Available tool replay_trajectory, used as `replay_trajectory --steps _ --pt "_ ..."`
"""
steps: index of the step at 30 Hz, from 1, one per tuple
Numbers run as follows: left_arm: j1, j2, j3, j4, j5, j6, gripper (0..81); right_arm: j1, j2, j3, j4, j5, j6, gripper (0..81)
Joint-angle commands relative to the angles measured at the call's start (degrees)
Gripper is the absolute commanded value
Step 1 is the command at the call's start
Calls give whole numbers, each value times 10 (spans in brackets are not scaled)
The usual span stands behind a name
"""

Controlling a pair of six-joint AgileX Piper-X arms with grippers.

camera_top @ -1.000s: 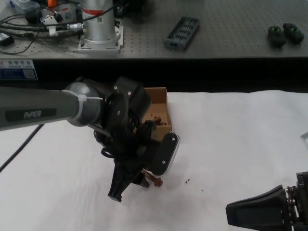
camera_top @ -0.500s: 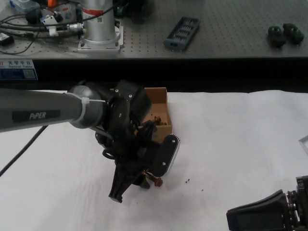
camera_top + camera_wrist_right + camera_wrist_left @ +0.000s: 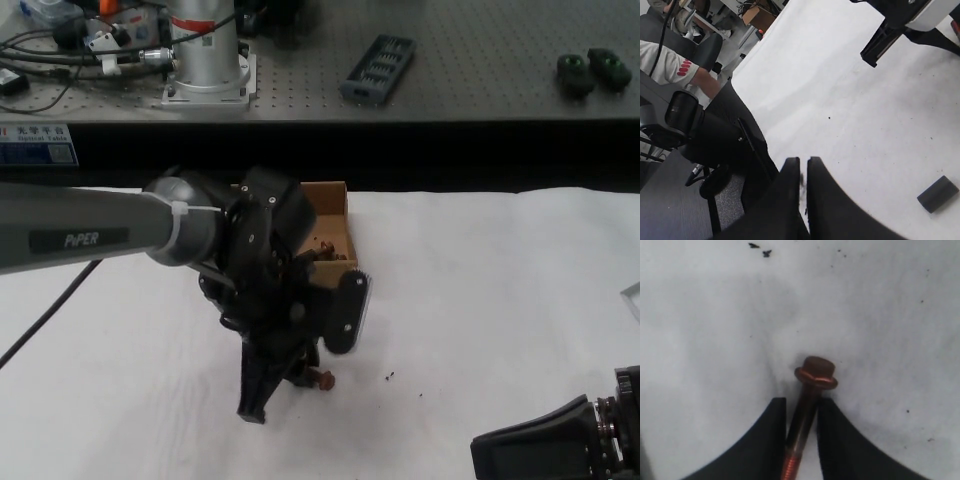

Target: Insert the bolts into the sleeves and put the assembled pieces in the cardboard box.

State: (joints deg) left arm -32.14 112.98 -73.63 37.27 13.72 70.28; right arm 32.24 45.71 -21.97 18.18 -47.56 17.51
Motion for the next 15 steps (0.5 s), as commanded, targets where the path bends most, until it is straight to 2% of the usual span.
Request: replay_trajectory --steps 1,5,12,14,15 --pt "-3 8 -22 20 -6 -103 170 -1 -4 -1 -2 -10 -4 52" --pt "-7 8 -62 63 13 -253 170 -1 -4 -1 -5 -10 -4 52" --pt "-13 -14 -100 63 154 -562 170 -1 -4 -1 -5 -10 -8 52" --pt "-13 -25 -100 60 154 -607 170 -1 -4 -1 -5 -10 -8 52" --pt "-13 -30 -100 64 154 -600 170 -1 -4 -1 -5 -10 -8 52"
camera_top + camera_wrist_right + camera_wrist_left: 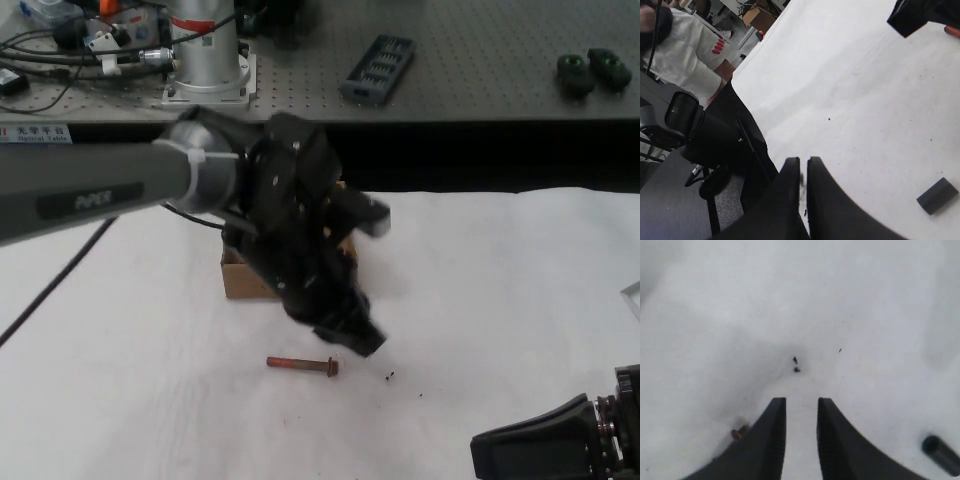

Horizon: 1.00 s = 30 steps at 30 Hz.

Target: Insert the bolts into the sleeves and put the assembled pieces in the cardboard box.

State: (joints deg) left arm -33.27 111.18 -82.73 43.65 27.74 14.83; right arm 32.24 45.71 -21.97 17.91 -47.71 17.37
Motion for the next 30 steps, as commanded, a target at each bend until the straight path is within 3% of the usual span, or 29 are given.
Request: replay_trajectory --steps 1,9,13,15,20,26,30 --pt "-2 -16 -9 4 11 -17 170 -1 -4 -1 -2 -12 -6 52" --pt "-2 -23 -9 49 -116 285 195 -1 -4 -1 -2 -35 -7 52" --pt "-2 -23 -9 57 -163 382 421 -1 -4 -1 2 -36 -7 52" --pt "-2 -23 -9 54 -194 426 466 -1 -4 -1 2 -39 -7 52" --pt "-2 -20 -9 59 -243 508 327 -1 -4 -1 2 -45 -7 52" --pt "-1 -9 -9 68 -245 505 321 -1 -4 -1 8 -47 -7 52" --pt "0 5 -9 77 -204 493 321 -1 -4 -1 11 -47 -7 52"
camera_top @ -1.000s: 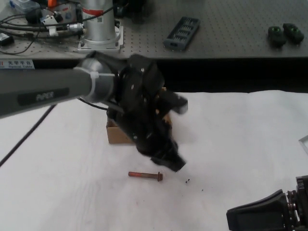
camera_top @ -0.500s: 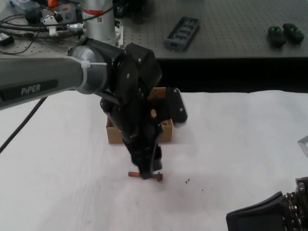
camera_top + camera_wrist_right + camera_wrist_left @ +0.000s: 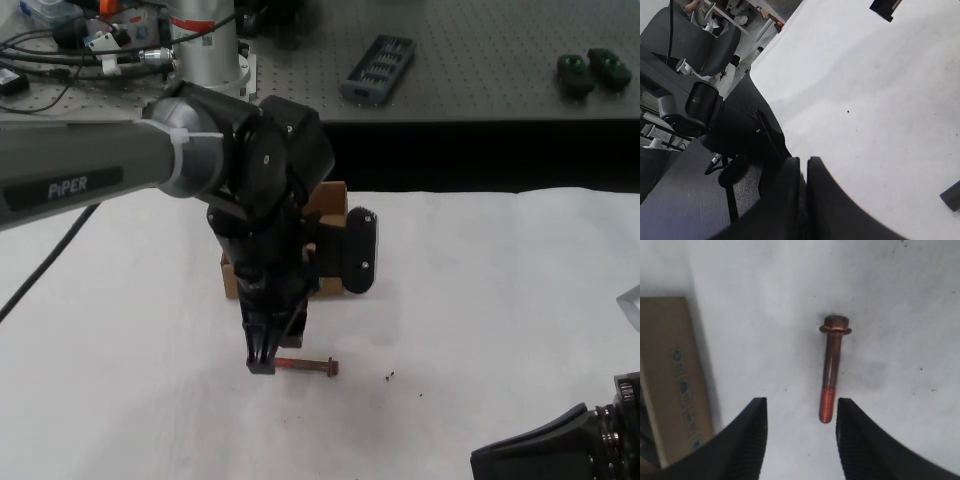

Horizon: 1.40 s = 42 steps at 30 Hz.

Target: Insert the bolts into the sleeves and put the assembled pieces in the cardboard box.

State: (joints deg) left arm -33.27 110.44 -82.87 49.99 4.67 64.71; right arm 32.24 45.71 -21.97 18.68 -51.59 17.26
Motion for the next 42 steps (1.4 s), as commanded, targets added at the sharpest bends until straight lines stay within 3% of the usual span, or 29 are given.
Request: replay_trajectory --steps 1,9,22,27,32,36,42 --pt "0 16 -7 14 32 -6 321 -1 -4 -1 3 -8 -5 52" --pt "2 38 -7 13 79 -27 321 -1 -4 -1 3 -4 -5 52" --pt "2 80 -7 -7 88 -31 319 -1 -4 -1 3 -4 -3 52" --pt "2 90 -7 -7 88 -72 215 -1 -4 -1 3 -4 -1 52" --pt "2 90 -18 -3 88 -196 127 -1 -4 -1 3 -4 -1 52" --pt "2 90 -30 -2 90 -372 125 -1 -4 -1 3 -4 -1 52" --pt "-1 90 -38 68 108 -549 125 -1 -4 -1 3 -4 -1 52"
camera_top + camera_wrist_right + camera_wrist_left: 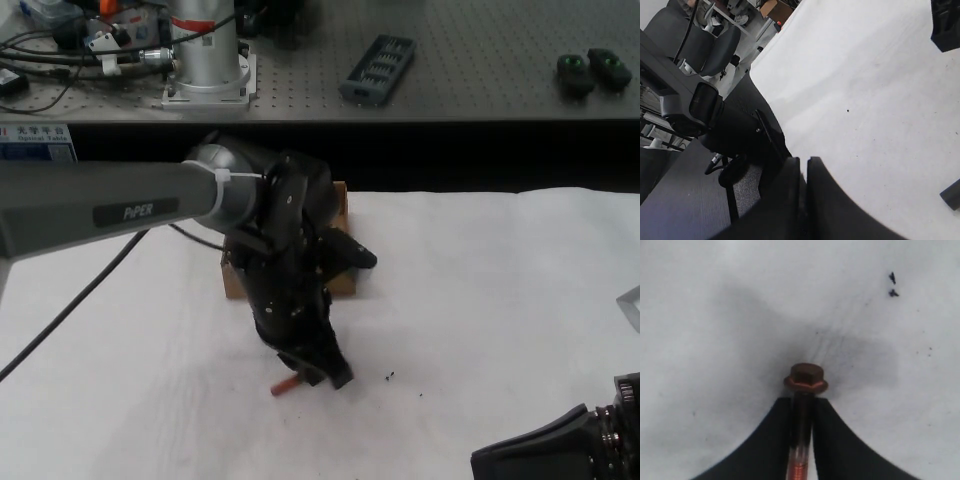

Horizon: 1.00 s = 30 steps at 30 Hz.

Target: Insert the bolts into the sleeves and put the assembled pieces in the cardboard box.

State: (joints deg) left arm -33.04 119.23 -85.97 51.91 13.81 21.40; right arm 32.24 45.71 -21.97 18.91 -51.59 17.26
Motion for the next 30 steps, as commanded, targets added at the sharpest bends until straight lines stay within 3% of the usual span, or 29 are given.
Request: replay_trajectory --steps 1,6,10,15,20,26,30 --pt "-4 1 -7 69 32 -156 125 -1 -4 -1 0 -4 -1 52" --pt "-4 -1 -7 134 154 -318 125 -1 -4 -1 0 -4 7 52" --pt "-4 -1 -7 63 273 -438 125 -1 -4 -1 0 -18 25 52" --pt "-7 -1 -7 -54 281 -594 125 -1 -4 -1 0 -39 24 52" --pt "-9 -11 -7 -95 279 -522 125 -1 -4 -1 0 -47 32 52" --pt "-10 -37 -7 -31 291 -414 129 -1 -4 -1 -5 -47 33 52" --pt "-15 -53 -7 54 260 -408 239 -1 -4 -3 -23 -47 53 52"
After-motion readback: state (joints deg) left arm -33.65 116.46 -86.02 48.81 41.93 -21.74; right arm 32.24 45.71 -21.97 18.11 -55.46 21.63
